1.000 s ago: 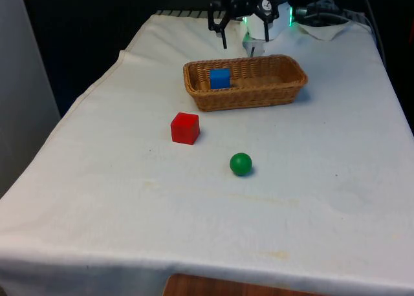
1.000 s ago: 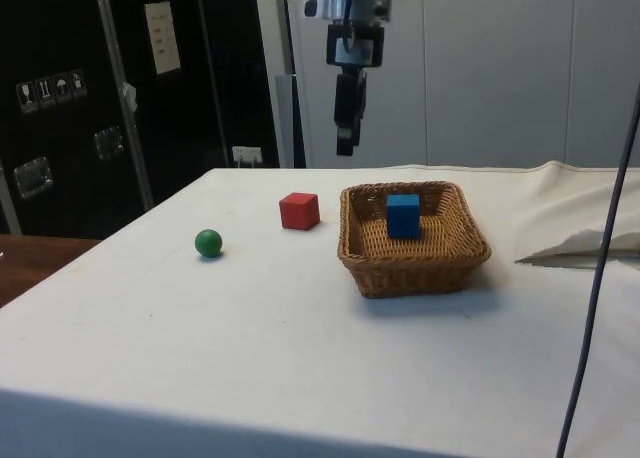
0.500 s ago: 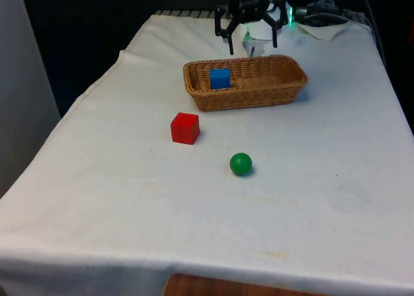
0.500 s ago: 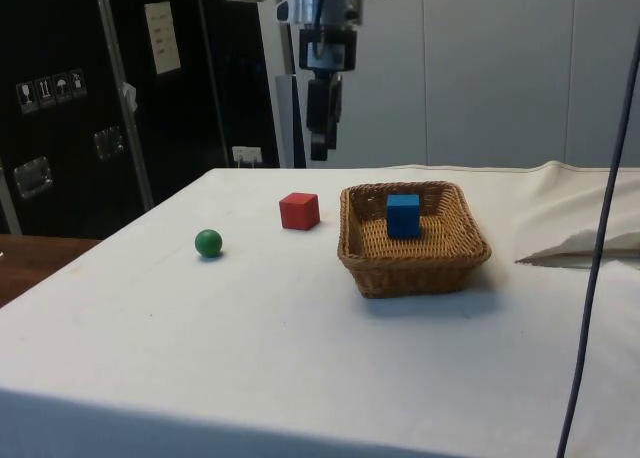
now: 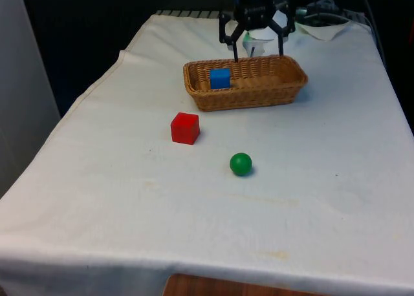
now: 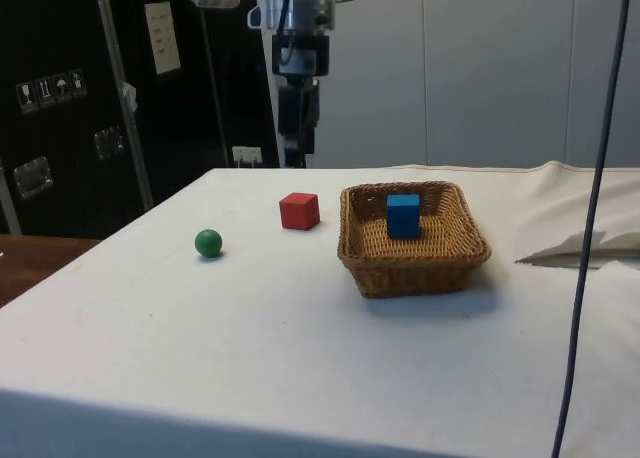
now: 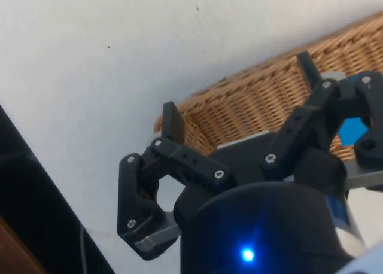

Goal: Place all non-red objects into the basket.

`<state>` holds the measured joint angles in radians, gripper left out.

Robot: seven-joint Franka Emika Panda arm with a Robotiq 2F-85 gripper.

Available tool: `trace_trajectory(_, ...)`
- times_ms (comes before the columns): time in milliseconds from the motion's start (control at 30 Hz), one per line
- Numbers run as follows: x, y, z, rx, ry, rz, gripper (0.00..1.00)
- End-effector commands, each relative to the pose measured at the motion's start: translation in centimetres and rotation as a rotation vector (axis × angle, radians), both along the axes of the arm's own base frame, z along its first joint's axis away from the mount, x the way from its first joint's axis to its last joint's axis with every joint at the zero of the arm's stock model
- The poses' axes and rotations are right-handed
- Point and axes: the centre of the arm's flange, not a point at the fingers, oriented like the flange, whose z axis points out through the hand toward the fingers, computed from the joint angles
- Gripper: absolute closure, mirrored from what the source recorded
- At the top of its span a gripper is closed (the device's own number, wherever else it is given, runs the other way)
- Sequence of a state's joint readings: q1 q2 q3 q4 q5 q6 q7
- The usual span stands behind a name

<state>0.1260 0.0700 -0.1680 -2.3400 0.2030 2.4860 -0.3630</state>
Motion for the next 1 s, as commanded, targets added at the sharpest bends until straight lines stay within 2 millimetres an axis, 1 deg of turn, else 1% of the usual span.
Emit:
trace_trajectory(0, 0.4, 0.1, -0.2, -0.014, 0.011, -0.008, 0.0)
trace_trajectory(100, 1.1, 0.4, -0.2, -0.02, 0.017, -0.014, 0.0)
trace_trajectory(133, 0.9, 0.4, -0.1, -0.008, 0.007, -0.009, 0.0)
trace_trajectory(300, 2.2, 0.8, -0.4, -0.026, 0.025, -0.025, 0.0)
trace_trajectory(367, 2.4, 0.8, -0.5, -0.027, 0.028, -0.028, 0.0)
trace_trajectory(400, 2.9, 1.2, -0.7, -0.027, 0.027, -0.03, 0.0)
trace_trajectory(433, 2.7, 1.0, -0.5, -0.016, 0.021, -0.025, 0.0)
trace_trajectory(633, 5.0, 2.3, -1.9, -0.025, 0.026, -0.042, 0.0)
trace_trajectory(700, 5.6, 2.6, -2.2, -0.025, 0.026, -0.045, 0.0)
trace_trajectory(733, 5.5, 2.5, -2.2, -0.024, 0.029, -0.042, 0.0)
trace_trajectory(967, 7.9, 3.4, -3.7, -0.031, 0.03, -0.06, 0.0)
